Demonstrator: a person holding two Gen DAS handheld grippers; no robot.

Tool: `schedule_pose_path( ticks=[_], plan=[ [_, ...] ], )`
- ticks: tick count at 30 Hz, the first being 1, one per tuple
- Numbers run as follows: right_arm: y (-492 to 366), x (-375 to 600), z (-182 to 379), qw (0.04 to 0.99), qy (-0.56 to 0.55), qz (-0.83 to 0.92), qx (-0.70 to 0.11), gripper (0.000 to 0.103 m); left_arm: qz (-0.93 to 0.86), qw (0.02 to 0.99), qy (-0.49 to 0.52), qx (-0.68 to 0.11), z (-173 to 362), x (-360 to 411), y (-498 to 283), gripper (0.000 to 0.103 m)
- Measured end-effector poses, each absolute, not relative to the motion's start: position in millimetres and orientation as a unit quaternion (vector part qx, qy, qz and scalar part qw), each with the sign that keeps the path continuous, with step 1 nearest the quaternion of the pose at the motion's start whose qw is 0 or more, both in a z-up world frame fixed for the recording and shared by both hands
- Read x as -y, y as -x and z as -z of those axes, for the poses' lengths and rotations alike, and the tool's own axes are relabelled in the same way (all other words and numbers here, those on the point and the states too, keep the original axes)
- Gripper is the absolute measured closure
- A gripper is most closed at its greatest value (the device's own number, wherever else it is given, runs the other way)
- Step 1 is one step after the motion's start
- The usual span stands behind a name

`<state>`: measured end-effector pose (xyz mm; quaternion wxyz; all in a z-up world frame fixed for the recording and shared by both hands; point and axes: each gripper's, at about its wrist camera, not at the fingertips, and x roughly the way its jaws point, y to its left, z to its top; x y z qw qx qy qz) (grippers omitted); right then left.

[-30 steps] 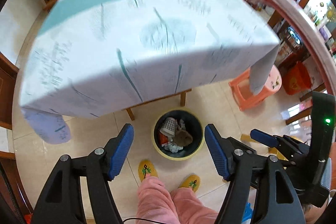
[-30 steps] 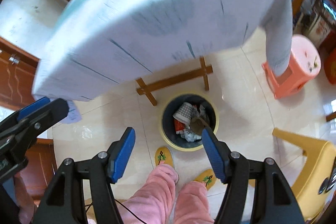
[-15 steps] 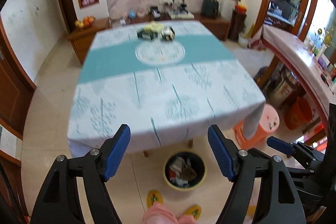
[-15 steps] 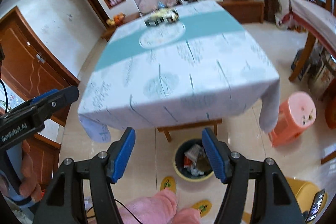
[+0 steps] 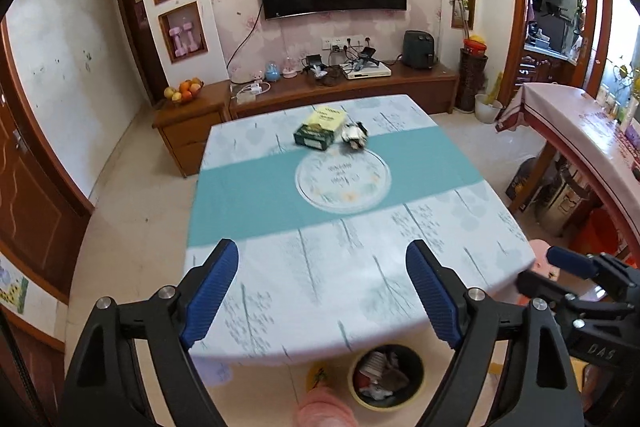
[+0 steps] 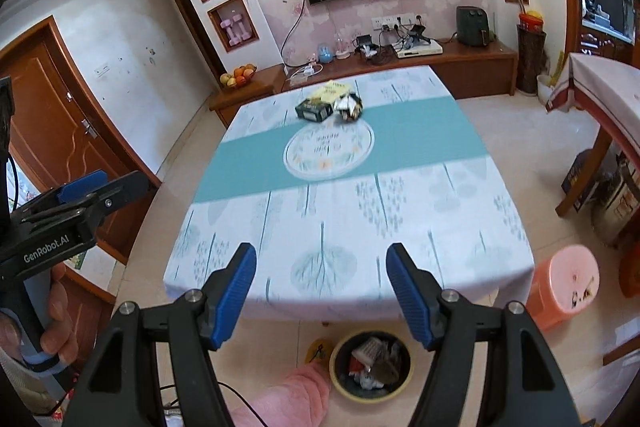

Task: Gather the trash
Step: 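Move both tools back over the table toward the CODEX box and wrapper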

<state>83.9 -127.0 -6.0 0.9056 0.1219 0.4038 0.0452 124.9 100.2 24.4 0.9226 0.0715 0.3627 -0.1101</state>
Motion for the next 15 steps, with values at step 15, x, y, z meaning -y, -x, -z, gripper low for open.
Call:
schedule_pose_path(
  ticks=[15],
  plan=[
    [-328.3, 136.7, 10.7, 0.888, -0.118, 0.014, -0.445, 0.025, 0.168, 0.892, -0.101, -0.408, -19.8, -100.1, -424.4, 0.005]
  ],
)
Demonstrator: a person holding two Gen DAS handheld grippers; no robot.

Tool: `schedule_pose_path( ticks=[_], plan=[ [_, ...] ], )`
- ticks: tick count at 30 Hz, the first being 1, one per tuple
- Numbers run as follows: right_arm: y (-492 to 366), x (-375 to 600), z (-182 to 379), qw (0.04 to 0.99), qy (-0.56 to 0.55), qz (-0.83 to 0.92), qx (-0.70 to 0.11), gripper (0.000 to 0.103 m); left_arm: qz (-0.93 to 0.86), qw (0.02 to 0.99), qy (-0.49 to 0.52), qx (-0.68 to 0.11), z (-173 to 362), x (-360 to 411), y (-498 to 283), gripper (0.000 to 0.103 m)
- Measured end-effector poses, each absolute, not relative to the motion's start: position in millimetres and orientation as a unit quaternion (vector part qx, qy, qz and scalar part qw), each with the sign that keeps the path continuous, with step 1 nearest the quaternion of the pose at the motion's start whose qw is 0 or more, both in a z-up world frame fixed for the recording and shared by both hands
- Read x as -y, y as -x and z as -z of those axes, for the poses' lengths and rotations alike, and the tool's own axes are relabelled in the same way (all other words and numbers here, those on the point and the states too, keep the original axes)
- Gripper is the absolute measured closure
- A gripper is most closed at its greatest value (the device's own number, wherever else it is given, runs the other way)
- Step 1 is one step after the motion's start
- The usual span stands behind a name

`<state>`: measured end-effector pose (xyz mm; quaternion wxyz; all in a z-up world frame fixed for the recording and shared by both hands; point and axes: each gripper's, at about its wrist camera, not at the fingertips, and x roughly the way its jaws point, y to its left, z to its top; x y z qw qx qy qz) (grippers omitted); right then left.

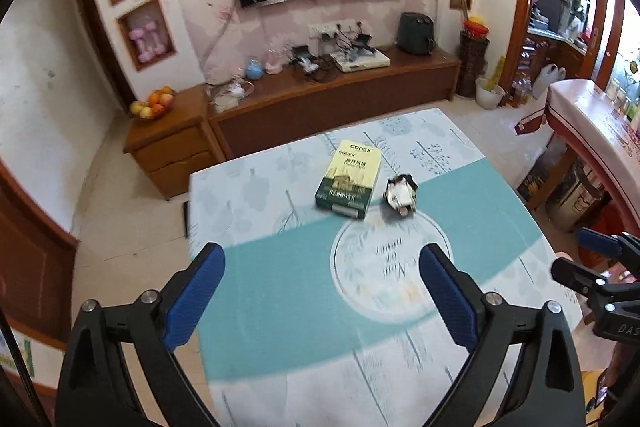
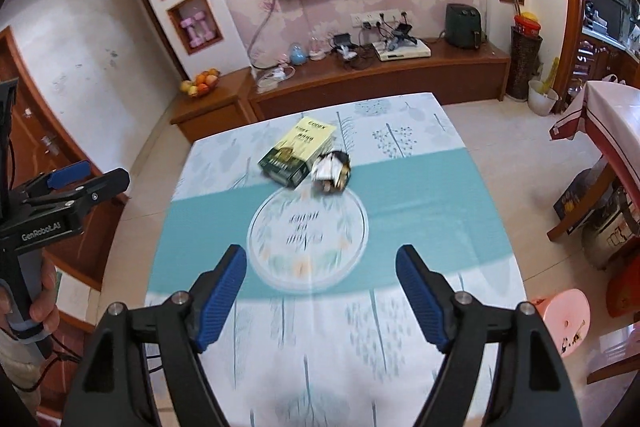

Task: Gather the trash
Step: 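Move both tools back over the table toward the CODEX box and wrapper, then grasp the CODEX chocolate box with the left tool while the right tool grasps the crumpled wrapper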

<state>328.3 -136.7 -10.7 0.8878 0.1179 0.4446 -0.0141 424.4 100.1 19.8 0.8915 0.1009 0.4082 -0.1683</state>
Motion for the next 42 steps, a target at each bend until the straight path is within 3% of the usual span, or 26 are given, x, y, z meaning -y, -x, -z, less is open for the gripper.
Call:
schedule_pose_path(
  ticks=[8, 23, 25, 26, 30, 42],
  plan=[
    [-445.0, 145.8, 70.3, 0.854, -0.154, 0.039, -0.496, 0.025, 0.228, 0.846, -0.118, -0.468, 44.9, -59.0, -547.8, 0.003],
    [-559.2, 164.9, 192.6, 0.784, -0.252, 0.083, -0.561, 0.026, 0.273, 0.791, -0.146, -0.527, 147.2, -16.4, -647.0, 0.003],
    [-559.9, 165.5, 204.5, 0.777, -0.256, 0.083, -0.569, 0.037, 0.276, 0.788, -0.142, -0.531, 151.4, -15.7, -650.6, 0.003],
    [-558.4, 164.9, 204.3, 0.781, -0.252, 0.083, -0.565, 0.043, 0.278, 0.786, -0.139, -0.534, 154.1, -15.7, -652.7, 0.003],
    [-554.5, 167.1, 203.1, 0.79, -0.227, 0.076, -0.564, 0.047, 0.289, 0.778, -0.13, -0.542, 164.5, -7.9, -658.5, 0.003],
    [-540.6, 187.1, 202.2, 0.798, -0.232, 0.084, -0.55, 0.048, 0.279, 0.762, -0.157, -0.563, 195.7, 33.9, -666.4, 0.001]
  ],
)
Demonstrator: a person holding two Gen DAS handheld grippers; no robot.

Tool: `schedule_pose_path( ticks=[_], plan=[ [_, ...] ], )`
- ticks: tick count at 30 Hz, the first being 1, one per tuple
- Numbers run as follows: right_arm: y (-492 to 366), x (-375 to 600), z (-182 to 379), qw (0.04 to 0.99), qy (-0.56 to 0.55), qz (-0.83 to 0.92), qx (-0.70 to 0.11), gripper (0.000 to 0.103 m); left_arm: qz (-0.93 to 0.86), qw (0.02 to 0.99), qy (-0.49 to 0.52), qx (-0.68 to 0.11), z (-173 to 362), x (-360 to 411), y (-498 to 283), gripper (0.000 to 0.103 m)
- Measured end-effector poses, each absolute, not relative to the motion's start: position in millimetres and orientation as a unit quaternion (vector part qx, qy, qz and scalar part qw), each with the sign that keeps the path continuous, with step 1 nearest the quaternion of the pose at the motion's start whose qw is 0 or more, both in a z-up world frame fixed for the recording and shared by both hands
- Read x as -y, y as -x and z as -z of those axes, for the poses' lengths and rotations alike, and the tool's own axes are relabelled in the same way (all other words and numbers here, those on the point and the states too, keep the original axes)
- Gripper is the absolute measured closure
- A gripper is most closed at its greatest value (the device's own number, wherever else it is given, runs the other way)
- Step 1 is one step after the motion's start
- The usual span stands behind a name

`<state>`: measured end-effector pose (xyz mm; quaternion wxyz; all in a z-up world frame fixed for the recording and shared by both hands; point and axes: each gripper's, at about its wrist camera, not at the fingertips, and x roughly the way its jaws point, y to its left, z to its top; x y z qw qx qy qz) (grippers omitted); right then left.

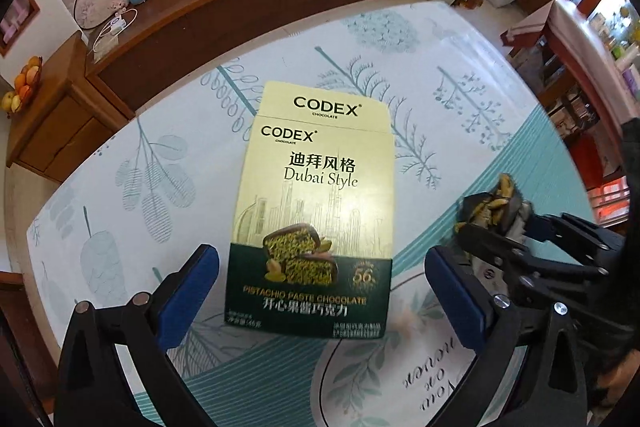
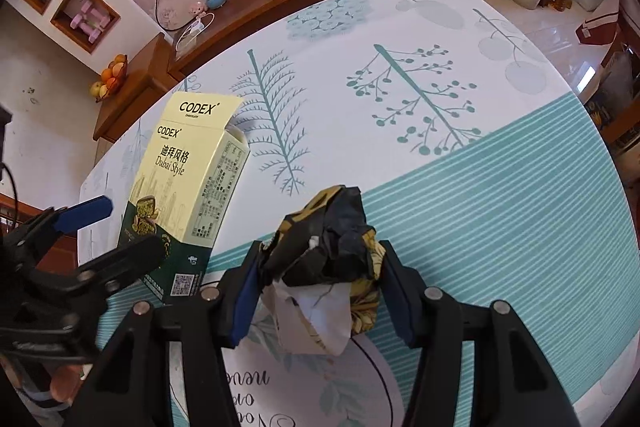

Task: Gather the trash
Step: 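Grasp the CODEX chocolate box with the left tool while the right tool grasps the crumpled wrapper, then carry the CODEX box and wrapper over the black trash bin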

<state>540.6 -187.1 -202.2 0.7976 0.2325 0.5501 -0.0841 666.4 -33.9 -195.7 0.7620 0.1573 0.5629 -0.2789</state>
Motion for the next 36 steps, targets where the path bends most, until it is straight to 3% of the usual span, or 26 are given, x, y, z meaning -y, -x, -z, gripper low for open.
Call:
schedule_pose_path(
  ticks=[17, 26, 36],
  plan=[
    [-534.2, 185.4, 202.6, 0.805, -0.233, 0.077, -0.541, 0.049, 0.221, 0.756, -0.122, -0.604, 234.3, 30.5, -683.1, 0.006],
    [-508.5, 180.1, 202.6, 0.799, -0.248, 0.066, -0.544, 0.052, 0.233, 0.787, -0.119, -0.559, 203.4, 15.5, -635.3, 0.008],
    [-423.9, 166.9, 175.4, 0.806, -0.274, 0.031, -0.523, 0.052, 0.243, 0.811, -0.123, -0.518, 144.0, 0.7, -526.5, 0.008]
  ],
)
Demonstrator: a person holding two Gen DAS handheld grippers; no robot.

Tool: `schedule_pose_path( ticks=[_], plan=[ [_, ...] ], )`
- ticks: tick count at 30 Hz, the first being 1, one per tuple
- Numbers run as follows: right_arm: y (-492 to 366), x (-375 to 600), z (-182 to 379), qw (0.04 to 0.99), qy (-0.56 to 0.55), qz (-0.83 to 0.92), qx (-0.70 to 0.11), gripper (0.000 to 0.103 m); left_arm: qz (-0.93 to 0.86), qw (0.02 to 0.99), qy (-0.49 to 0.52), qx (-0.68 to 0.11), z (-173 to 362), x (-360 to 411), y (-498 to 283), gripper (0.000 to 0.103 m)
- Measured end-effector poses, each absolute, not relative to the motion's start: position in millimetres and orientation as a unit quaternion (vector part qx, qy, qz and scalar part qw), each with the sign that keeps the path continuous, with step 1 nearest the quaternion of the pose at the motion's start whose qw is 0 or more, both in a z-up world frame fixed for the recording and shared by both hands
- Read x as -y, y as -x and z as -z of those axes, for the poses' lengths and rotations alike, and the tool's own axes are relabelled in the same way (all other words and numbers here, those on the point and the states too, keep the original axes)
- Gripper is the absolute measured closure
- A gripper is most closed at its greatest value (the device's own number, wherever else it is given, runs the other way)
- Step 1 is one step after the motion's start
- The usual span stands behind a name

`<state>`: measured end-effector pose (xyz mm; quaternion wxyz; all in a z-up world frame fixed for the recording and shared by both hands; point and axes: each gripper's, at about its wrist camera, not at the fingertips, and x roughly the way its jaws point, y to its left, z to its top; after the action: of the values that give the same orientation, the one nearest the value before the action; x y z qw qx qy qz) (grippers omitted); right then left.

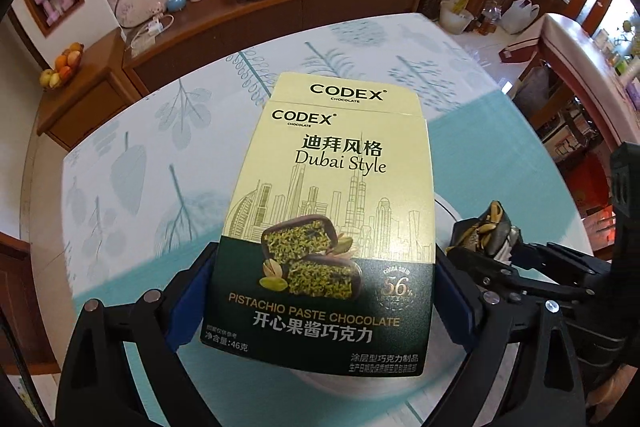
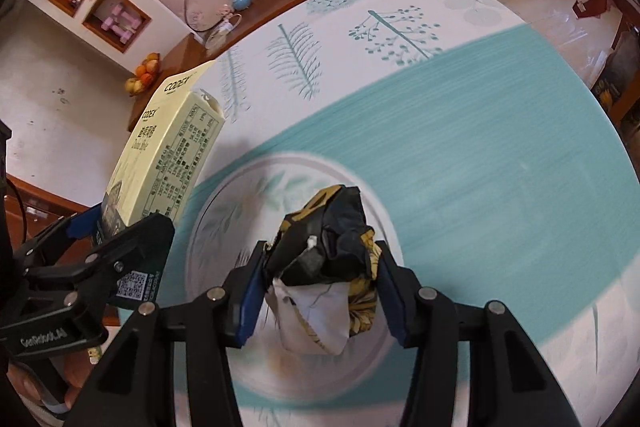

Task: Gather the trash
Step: 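Carry the CODEX box and wrapper over the black trash bin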

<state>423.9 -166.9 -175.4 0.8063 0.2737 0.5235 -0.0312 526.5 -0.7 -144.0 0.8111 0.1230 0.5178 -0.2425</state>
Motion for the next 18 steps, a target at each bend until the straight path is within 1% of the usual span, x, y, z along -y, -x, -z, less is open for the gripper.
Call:
schedule_pose_path(
  ticks=[8, 13, 18],
  plan=[
    [-331.9, 170.7, 137.0, 0.826, -0.285, -0.007, -0.487, 0.052, 0.22, 0.834, -0.091, -0.498, 98.0, -22.6, -419.4, 0.008],
    [-261.4, 172.9, 112.5, 0.843, -0.276, -0.037, -0.46, 0.052, 0.208, 0.851, -0.073, -0.477, 78.4, -29.2, -333.1, 0.008],
    [-194.2, 175.7, 98.8, 0.849, -0.264, -0.063, -0.454, 0.052, 0.199, 0.862, -0.05, -0.464, 64.2, -29.9, -243.3, 0.008]
  ],
)
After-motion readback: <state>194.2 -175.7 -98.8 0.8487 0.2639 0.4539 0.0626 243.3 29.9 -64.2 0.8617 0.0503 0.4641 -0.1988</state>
